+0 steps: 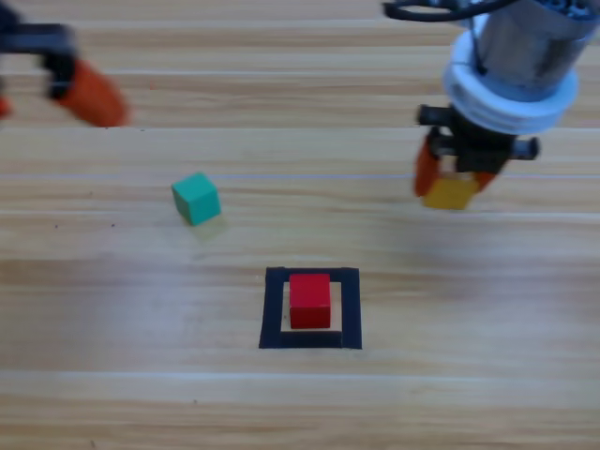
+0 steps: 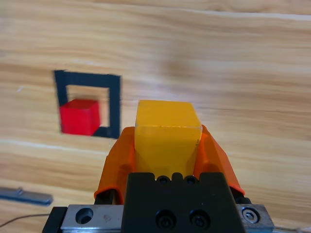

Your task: Stack the blocks in the rectangular block: red at the bottom, yellow in the middle, green on top

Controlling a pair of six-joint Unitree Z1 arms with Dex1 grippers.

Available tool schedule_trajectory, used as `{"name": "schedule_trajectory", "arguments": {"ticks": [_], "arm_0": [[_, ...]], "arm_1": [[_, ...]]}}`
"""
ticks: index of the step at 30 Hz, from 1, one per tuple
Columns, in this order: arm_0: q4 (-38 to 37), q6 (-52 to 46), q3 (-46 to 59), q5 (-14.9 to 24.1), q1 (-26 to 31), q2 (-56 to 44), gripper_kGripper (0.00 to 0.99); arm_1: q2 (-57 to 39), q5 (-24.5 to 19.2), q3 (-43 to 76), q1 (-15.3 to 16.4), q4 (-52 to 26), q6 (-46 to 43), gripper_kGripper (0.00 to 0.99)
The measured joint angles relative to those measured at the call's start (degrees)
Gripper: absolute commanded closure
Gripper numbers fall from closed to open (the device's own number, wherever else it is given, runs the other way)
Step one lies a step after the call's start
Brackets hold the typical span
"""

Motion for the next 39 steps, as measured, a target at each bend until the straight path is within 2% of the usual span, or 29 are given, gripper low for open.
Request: {"name": "schedule_trajectory", "arguments": {"ticks": [2,4,5,7,13,18,25,32,39], "arm_0": [[-1.06,1.6,3.3,1.01,1.37,-3.54,0.0],[-6.55,2.68,10.65,1.96,2.16,-8.61,0.0],[-9.38,3.32,14.86,1.98,2.41,-11.46,0.0],[-10.44,5.15,19.4,1.25,2.75,-16.78,0.0],[-8.5,6.16,18.69,-2.42,2.94,-20.87,0.0],[-8.18,6.28,18.7,-2.63,2.95,-20.84,0.0],[-7.48,6.28,18.7,-2.66,2.97,-19.59,0.0],[-6.4,6.24,18.71,-4.97,2.97,-18.91,0.0],[-6.17,6.24,18.92,-5.29,2.97,-18.79,0.0]], "arm_1": [[0.35,0.01,-2.43,2.13,0.57,0.41,0.99],[1.46,0.01,-5.07,4.02,1.29,1.53,0.99],[2.1,0.01,-6.13,4.76,1.69,2.12,0.99],[4.65,0.01,-9.6,6.52,3.34,2.41,0.99],[14.09,0.02,-21.14,9.72,8.86,2.75,0.99],[18.39,0.07,-23.42,10.87,9.12,3.08,0.99],[18.57,0.08,-24.57,11.53,9.21,4.34,0.99],[18.59,0.09,-24.58,12.31,9.38,4.99,0.99],[19.06,0.1,-24.58,12.67,10.23,5.33,0.99]]}}
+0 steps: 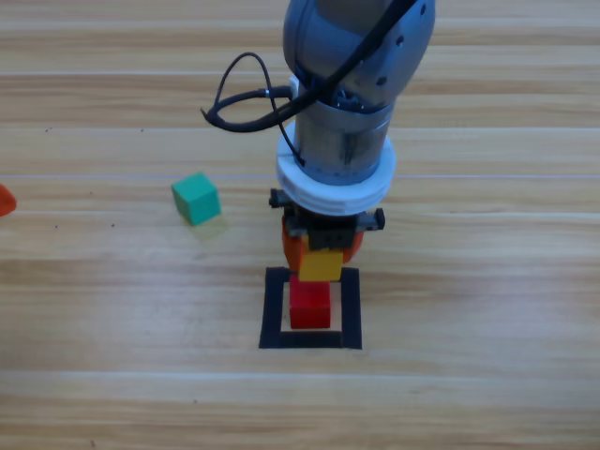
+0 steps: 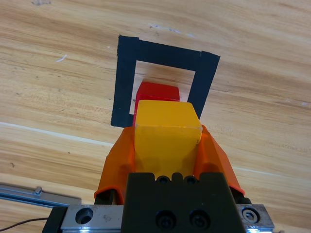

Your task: Stack the blocks in the rectangular block: red at the bottom, yellow in the middle, green on top

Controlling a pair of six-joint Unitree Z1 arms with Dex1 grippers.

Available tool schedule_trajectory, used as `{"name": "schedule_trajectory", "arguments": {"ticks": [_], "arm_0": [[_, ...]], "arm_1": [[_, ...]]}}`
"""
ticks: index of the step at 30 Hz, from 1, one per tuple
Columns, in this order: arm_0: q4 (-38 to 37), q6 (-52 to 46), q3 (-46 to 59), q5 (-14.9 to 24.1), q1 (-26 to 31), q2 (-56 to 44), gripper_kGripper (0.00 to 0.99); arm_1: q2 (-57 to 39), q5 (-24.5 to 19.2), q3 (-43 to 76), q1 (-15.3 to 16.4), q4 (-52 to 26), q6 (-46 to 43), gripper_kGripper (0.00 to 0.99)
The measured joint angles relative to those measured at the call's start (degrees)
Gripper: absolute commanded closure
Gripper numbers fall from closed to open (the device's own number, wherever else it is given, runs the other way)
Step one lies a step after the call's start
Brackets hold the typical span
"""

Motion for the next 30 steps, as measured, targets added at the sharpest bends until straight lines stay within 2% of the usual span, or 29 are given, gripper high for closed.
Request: {"name": "schedule_trajectory", "arguments": {"ticks": [7,30], "arm_0": [[0.01,0.0,0.0,-0.01,0.0,1.11,0.0],[0.0,0.0,0.0,-0.01,0.0,3.37,0.0]], "arm_1": [[2.69,0.0,0.03,0.08,0.23,0.15,0.99],[2.75,-0.06,0.02,1.41,0.23,0.93,0.99]]}}
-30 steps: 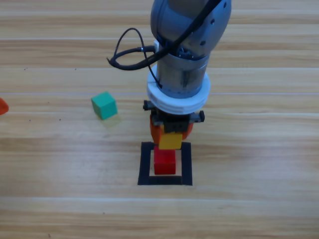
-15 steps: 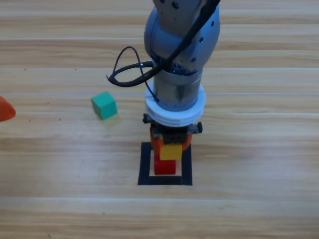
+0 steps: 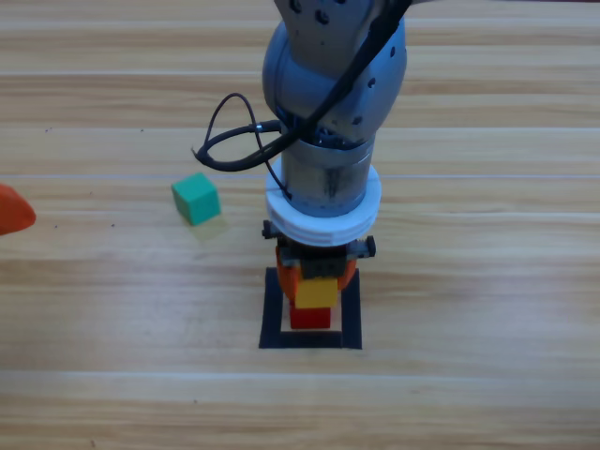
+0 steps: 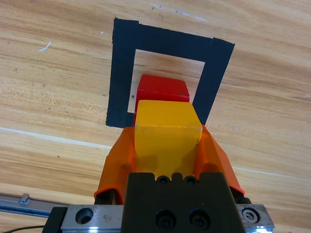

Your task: Stack the blocks in the rectangular block: red at the bottom, yellow in the middle, green on top

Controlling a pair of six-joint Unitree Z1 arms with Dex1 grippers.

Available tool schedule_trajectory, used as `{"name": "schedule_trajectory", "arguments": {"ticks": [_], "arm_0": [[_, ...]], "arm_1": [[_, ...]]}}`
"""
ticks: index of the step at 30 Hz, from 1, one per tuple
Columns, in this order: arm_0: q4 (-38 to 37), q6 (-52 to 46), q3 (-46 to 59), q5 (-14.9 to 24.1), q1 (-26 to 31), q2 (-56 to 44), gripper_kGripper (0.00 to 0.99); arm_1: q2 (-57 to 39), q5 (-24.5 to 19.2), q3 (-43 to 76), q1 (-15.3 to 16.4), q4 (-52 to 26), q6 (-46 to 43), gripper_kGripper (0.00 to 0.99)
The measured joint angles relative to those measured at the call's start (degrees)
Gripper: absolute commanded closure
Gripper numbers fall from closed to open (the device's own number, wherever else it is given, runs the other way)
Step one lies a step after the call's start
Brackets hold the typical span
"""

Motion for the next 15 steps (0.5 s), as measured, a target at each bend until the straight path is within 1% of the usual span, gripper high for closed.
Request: {"name": "schedule_trajectory", "arguments": {"ticks": [3,4,6,7,8,15], "arm_0": [[0.0,0.0,0.01,0.0,0.0,0.21,0.0],[0.0,0.0,0.01,0.0,0.0,0.25,0.0],[0.0,0.0,0.05,0.0,0.0,0.3,0.0],[0.0,0.0,0.05,0.0,0.0,0.36,0.0],[0.0,0.0,0.05,0.0,0.0,0.39,0.0],[0.0,0.0,0.05,0.0,0.0,0.82,0.0]], "arm_1": [[0.0,-0.01,-0.02,0.04,0.0,0.0,0.99],[0.0,-0.03,-0.02,0.04,0.0,0.0,0.829],[0.0,-0.05,-0.08,0.04,0.0,0.0,0.217],[0.0,-0.05,-0.17,0.04,0.0,0.0,0.03],[0.01,-0.05,-0.29,0.04,0.0,0.0,0.002],[0.02,-0.05,-1.35,0.04,0.0,-0.01,0.0]]}}
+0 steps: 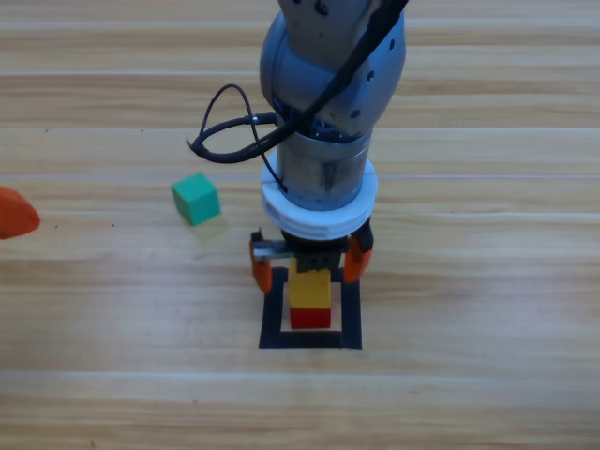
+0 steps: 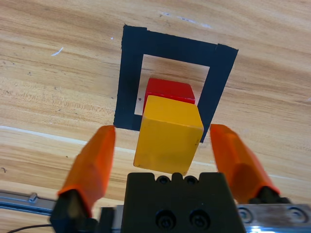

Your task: Stack the blocks in the rectangular block: red at the bottom, yellow in the middle, green on top

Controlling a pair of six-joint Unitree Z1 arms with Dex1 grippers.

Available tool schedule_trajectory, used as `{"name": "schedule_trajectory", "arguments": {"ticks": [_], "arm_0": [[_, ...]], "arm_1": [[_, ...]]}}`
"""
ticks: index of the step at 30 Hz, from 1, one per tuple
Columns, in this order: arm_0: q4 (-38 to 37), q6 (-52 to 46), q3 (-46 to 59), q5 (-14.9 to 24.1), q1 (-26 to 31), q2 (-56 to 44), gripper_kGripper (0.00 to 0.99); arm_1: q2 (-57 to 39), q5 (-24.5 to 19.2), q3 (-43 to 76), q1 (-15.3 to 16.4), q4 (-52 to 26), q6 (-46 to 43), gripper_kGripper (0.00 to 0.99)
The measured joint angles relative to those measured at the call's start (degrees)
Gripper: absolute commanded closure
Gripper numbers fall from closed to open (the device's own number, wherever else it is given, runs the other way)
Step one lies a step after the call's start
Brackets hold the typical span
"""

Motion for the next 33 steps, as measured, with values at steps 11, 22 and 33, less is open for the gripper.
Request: {"name": "schedule_trajectory", "arguments": {"ticks": [11,22,33], "arm_0": [[-1.77,-3.3,-0.43,0.51,0.16,0.57,0.0],[-1.14,-18.39,-22.06,0.63,5.28,27.26,0.03],[14.27,-29.83,-47.87,0.37,8.38,56.09,0.031]], "arm_1": [[-11.82,-10.01,7.06,1.67,-2.41,-3.5,0.0],[-52.22,-9.98,54.87,3.69,-38.61,-25.55,0.0],[-53.03,7.62,65.12,3.93,-41.32,-42.73,0.001]]}}
